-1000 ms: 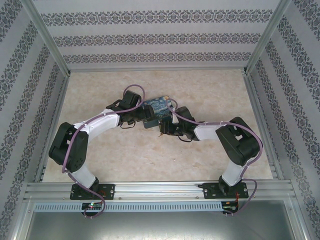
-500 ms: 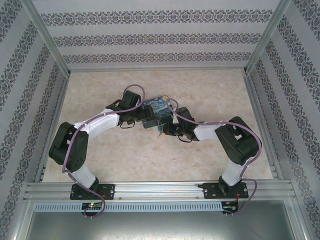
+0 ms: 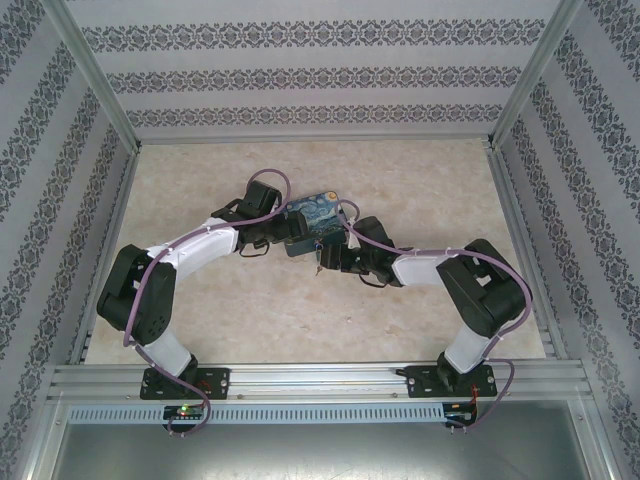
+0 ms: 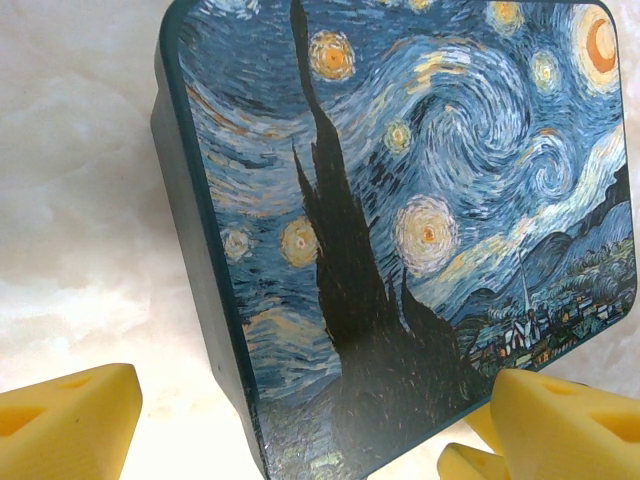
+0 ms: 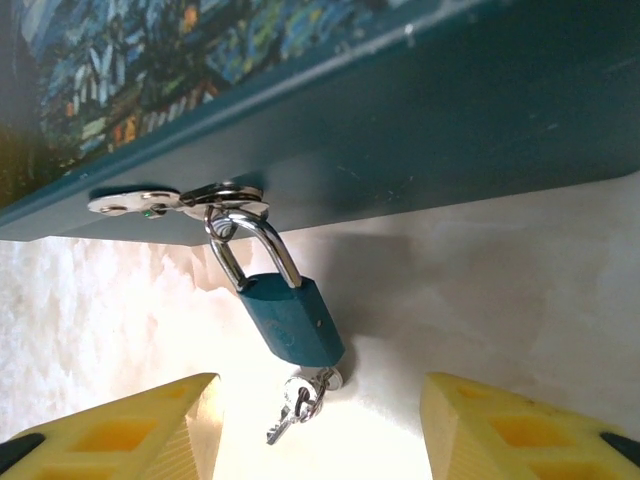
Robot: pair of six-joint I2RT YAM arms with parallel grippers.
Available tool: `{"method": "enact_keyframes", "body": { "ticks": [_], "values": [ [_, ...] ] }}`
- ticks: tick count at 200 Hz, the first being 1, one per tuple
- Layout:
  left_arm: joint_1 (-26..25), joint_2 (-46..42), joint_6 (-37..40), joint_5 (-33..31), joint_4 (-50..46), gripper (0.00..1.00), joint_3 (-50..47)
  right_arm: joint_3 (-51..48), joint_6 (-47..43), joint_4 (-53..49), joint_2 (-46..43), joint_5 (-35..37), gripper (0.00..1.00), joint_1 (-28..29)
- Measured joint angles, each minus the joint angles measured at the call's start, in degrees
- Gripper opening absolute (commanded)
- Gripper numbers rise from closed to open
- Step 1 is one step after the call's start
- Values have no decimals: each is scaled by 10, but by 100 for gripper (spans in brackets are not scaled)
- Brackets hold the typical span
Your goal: Unlock the padlock with the key
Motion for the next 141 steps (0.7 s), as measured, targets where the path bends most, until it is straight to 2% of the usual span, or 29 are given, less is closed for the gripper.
{"method": "enact_keyframes", "body": {
  "ticks": [56, 77, 141],
  "values": [
    [2, -1, 0, 2, 0, 91, -2, 23, -13, 37, 41, -10, 52, 1],
    [4, -2, 0, 2, 0, 90, -2, 24, -14, 47, 47, -10, 46, 2],
    [4, -2, 0, 2, 0, 91, -3, 22, -17, 88, 66, -10, 17, 13]
  ]
}}
